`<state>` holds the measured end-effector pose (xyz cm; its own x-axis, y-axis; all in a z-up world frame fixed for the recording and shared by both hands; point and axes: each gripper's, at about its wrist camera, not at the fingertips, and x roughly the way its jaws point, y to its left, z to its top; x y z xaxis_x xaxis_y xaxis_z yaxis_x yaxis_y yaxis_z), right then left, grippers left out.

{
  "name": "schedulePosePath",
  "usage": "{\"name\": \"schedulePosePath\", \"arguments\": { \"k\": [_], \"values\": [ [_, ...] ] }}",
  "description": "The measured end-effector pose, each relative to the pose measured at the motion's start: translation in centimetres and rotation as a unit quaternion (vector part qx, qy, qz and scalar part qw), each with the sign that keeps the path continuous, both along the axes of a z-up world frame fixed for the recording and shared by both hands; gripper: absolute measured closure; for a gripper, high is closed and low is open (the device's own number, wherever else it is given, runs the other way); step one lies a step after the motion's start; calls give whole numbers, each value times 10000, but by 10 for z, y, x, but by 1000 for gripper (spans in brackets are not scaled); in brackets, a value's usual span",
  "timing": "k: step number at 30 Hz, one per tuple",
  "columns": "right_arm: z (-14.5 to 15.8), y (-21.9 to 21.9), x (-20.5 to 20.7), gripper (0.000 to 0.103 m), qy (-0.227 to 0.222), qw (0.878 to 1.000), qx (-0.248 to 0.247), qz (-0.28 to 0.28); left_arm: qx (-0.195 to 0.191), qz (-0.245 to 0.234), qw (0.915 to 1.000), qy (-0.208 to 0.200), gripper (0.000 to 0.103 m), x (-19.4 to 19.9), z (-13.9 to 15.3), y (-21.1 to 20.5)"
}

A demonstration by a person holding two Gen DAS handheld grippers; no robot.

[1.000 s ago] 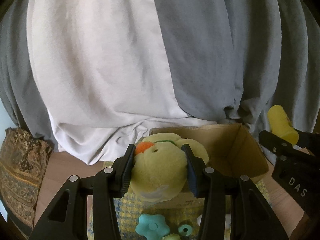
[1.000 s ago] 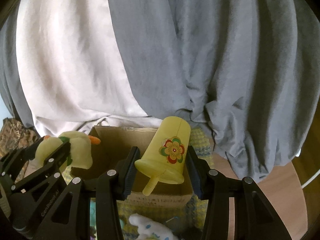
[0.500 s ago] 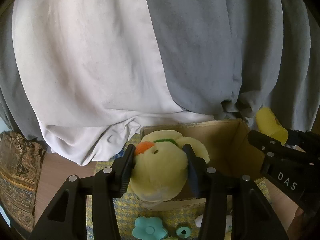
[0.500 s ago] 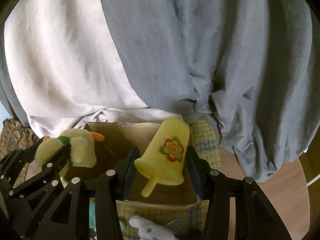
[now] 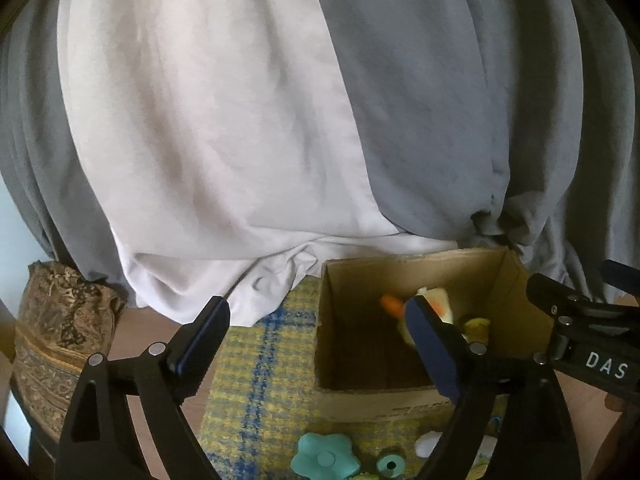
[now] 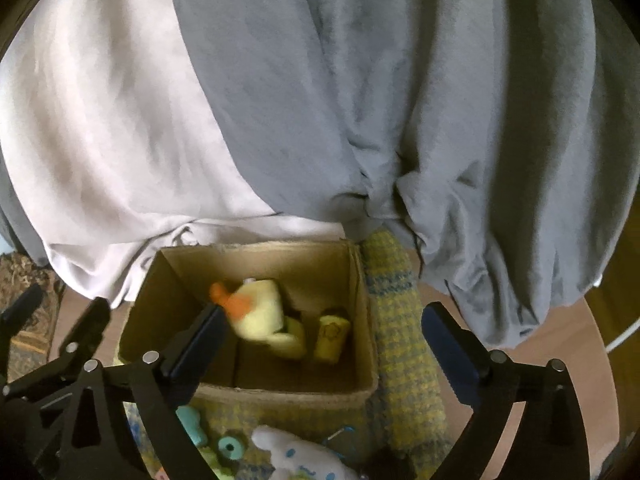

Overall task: Organize objects
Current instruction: 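Open both tools to drop the duck and popsicle into the box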

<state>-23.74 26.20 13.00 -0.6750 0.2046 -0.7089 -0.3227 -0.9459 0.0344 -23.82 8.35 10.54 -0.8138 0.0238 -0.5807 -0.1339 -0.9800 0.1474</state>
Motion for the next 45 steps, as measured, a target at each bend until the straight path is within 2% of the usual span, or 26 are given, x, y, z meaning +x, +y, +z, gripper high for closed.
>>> {"name": "schedulePosePath", "arguments": {
  "k": [10,14,24,35,45],
  "values": [
    [2,2,24,2,-45,9999,-11,-161,-39,205,9997,92,6,20,1,-5],
    [1,4,37,2,-14,9997,-7,-238,-93,216,9996,179,1,33,-1,-3],
    [-7,-2,63,2,46,9994,27,-329,2,309,9994,182,1,58,-8,-11],
    [-21,-8,93,2,96,9991,75,-395,-7,420,9991,53,1,83,-30,-21],
    [-55,-11,114,2,-94,9992,-16,-390,-99,471,9988,-30,1,101,-60,-23]
  ]
}}
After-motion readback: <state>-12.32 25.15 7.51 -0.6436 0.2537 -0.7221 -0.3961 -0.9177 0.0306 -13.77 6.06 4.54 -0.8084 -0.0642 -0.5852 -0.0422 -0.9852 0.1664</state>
